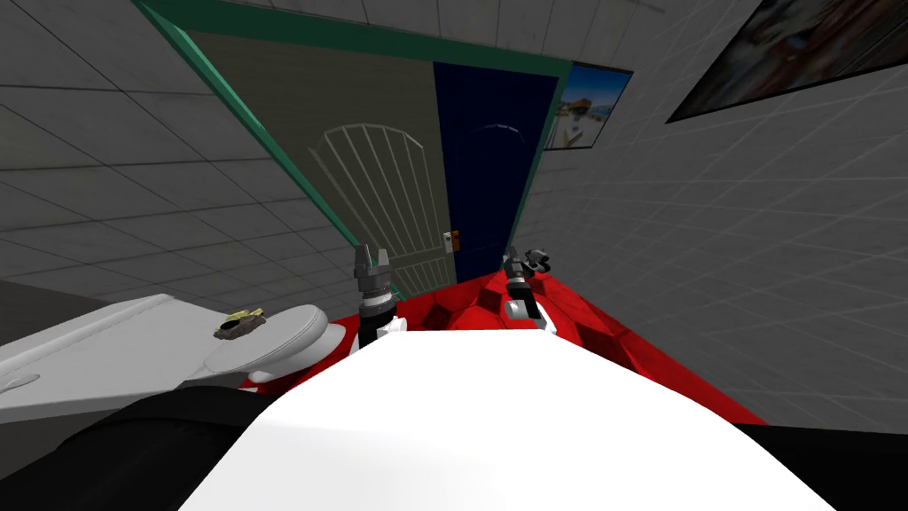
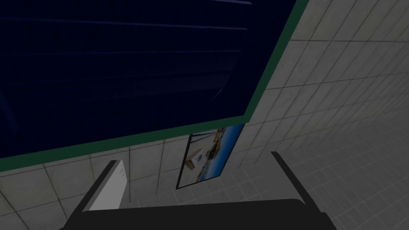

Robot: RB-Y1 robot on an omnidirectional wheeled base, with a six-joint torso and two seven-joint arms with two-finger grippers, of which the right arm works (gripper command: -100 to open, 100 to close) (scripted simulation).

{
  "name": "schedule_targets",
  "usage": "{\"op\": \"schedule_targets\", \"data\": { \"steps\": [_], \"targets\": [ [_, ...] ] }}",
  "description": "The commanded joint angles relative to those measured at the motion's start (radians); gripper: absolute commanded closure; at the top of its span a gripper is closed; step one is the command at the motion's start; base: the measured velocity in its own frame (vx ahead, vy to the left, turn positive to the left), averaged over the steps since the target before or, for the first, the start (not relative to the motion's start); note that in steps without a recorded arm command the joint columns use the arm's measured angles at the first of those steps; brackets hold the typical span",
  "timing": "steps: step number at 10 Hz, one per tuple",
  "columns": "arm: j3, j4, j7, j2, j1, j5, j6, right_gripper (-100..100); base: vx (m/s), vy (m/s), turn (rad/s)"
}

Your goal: Pull the door open

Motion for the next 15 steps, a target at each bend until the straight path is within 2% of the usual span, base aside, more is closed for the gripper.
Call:
{"op": "schedule_targets", "data": {
  "steps": [1, 3, 4, 7, 8, 13, 14, 15],
  "targets": [
    [0.001, 0.029, -0.001, -0.001, -0.015, -0.003, 0.006, -100, 0.064, 0.010, 0.035],
    [0.005, 0.093, -0.007, -0.009, -0.055, -0.016, 0.012, -100, 0.073, 0.008, 0.103],
    [0.005, 0.102, -0.007, -0.009, -0.055, -0.016, 0.012, -100, 0.057, 0.009, 0.032],
    [0.010, 0.202, -0.016, -0.020, -0.117, -0.034, 0.021, -100, 0.078, 0.015, 0.095],
    [0.010, 0.211, -0.016, -0.020, -0.117, -0.034, 0.021, -100, 0.082, -0.004, 0.050],
    [0.019, 0.378, -0.030, -0.035, -0.216, -0.064, 0.036, -100, 0.090, 0.003, 0.103],
    [0.019, 0.388, -0.030, -0.035, -0.216, -0.064, 0.036, -100, 0.070, -0.010, 0.042],
    [0.020, 0.421, -0.033, -0.038, -0.235, -0.070, 0.039, -100, 0.062, -0.002, 0.073]
  ]
}}
